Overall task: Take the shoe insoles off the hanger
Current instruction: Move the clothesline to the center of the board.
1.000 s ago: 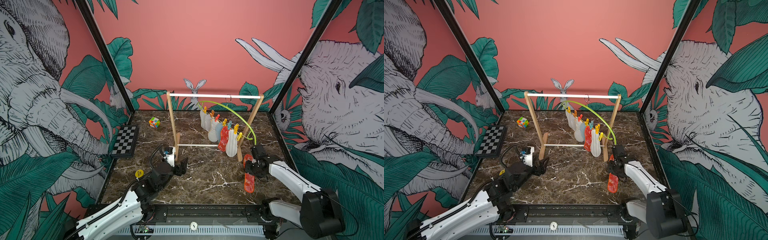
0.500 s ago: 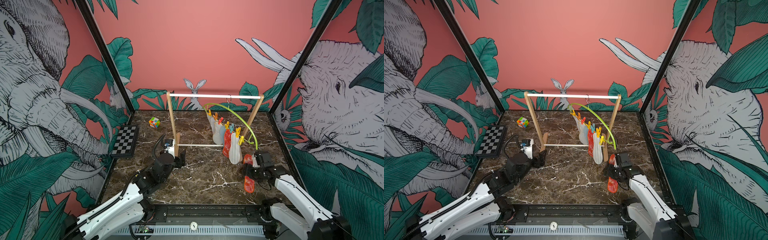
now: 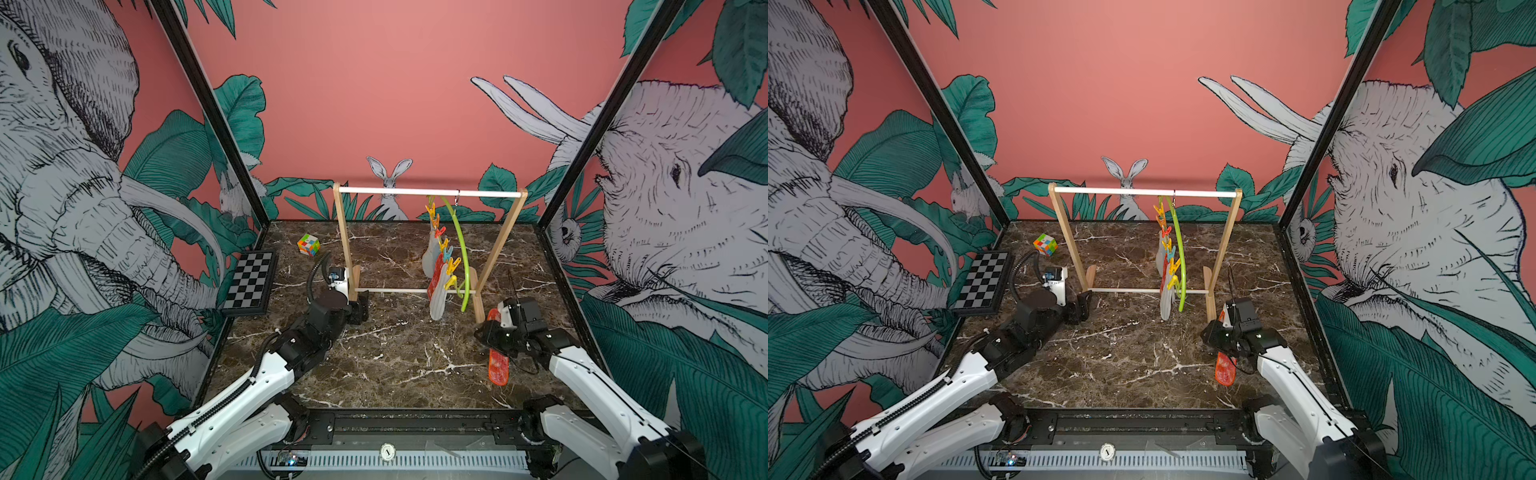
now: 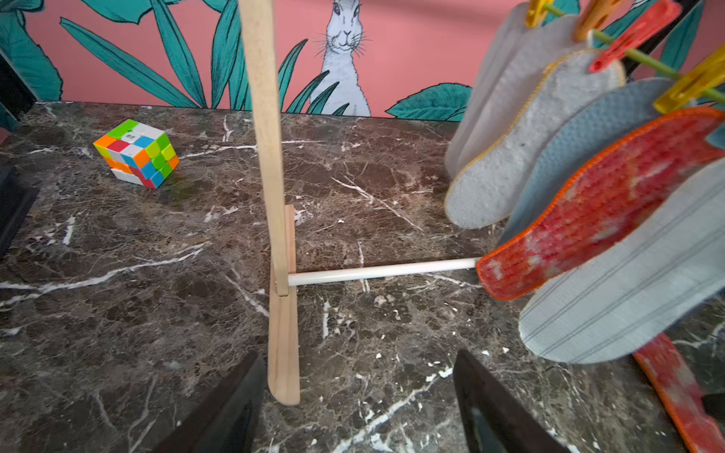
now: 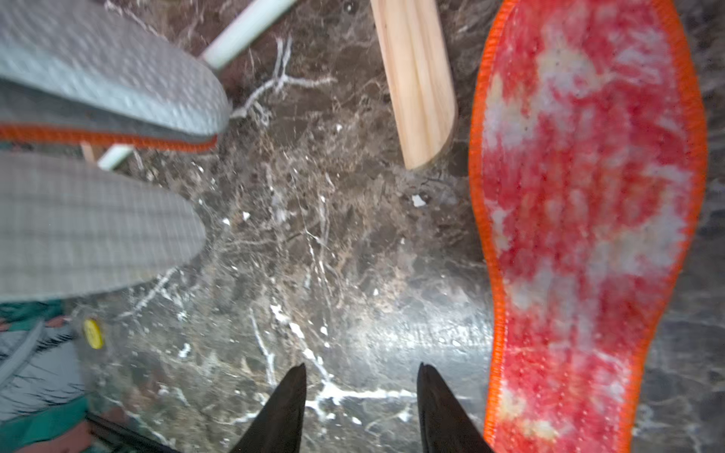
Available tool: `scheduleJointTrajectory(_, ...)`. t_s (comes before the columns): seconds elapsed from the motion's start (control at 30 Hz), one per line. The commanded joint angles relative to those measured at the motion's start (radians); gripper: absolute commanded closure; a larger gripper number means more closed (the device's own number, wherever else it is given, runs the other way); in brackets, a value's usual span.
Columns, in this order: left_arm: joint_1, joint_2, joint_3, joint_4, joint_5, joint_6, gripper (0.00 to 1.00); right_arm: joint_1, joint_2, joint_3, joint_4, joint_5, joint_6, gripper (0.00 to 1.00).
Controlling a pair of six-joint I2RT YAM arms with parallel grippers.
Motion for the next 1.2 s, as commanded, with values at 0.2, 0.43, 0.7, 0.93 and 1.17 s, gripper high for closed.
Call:
scheduleJointTrajectory(0.2,0.155,0.101,0.034,-0.029,0.161,-0.029,0.29,-0.134,0.296,0.134,0.302,-0.136,0.072,0.76)
scheduleJointTrajectory(0.43,0.237,0.198,0.058,0.046,0.222,0.002,0.33,-0.171,0.486,0.189,0.468,-0.219,0.117,0.83)
scheduleJointTrajectory(0.7,0.263,0.351,0.149,0.102,0.248,0.033,0.36,-0.175,0.58,0.257,0.5,-0.236,0.122,0.84)
scheduleJointTrajectory(0.93,0.292,0.461,0.235,0.121,0.253,0.033,0.4,-0.175,0.68,0.315,0.543,-0.265,0.141,0.84)
scheduleJointTrajectory(1.17,0.305,0.511,0.288,0.114,0.269,0.042,0.42,-0.175,0.758,0.395,0.546,-0.272,0.127,0.84)
